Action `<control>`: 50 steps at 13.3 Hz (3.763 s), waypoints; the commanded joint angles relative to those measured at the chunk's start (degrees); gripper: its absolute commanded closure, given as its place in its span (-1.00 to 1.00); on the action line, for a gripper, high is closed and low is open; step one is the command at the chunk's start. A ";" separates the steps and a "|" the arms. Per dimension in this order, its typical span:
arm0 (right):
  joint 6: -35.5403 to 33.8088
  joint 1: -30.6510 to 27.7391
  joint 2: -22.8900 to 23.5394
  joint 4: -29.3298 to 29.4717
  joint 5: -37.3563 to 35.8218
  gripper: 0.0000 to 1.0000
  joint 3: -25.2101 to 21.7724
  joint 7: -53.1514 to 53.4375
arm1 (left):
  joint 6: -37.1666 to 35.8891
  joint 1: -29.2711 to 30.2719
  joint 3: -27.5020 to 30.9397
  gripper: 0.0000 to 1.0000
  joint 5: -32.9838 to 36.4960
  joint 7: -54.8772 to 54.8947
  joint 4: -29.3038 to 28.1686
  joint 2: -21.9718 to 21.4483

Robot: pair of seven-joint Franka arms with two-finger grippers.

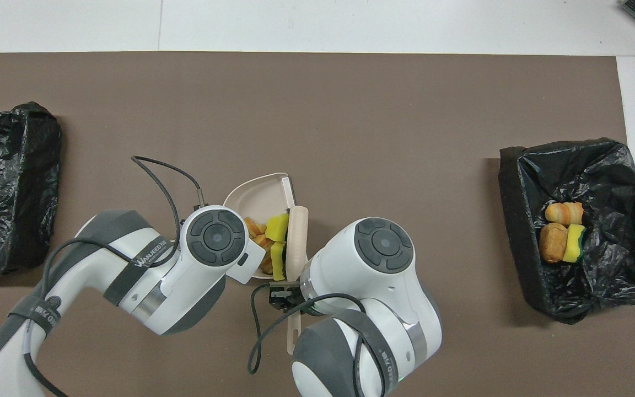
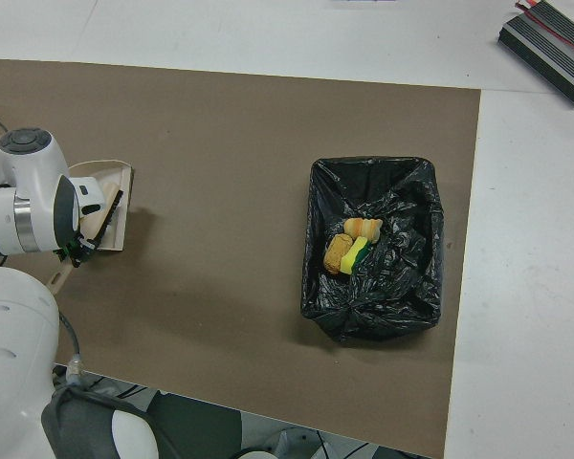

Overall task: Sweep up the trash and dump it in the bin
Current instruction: 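Sweep the last pieces into the dustpan held by the left gripper, then carry the dustpan to the nearby bag and tip it with the left gripper, then release the brush on the table and withdraw the right gripper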

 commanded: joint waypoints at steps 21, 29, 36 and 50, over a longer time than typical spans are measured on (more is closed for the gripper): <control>-13.72 -8.40 -5.49 1.10 -20.68 1.00 0.19 -3.51 | 6.05 0.74 10.31 1.00 -13.59 24.42 -3.87 -9.31; -8.19 2.82 -5.25 -2.61 -19.89 1.00 0.54 7.55 | -3.52 0.74 34.55 1.00 -14.48 48.14 -0.19 -15.04; 1.57 15.76 3.19 -2.61 -20.15 1.00 0.54 19.00 | -1.86 1.09 57.06 1.00 -13.16 67.21 16.31 -4.70; -15.27 1.39 0.73 13.53 -22.08 -1.00 -0.07 5.77 | 12.83 1.71 57.26 1.00 22.51 55.31 18.37 5.44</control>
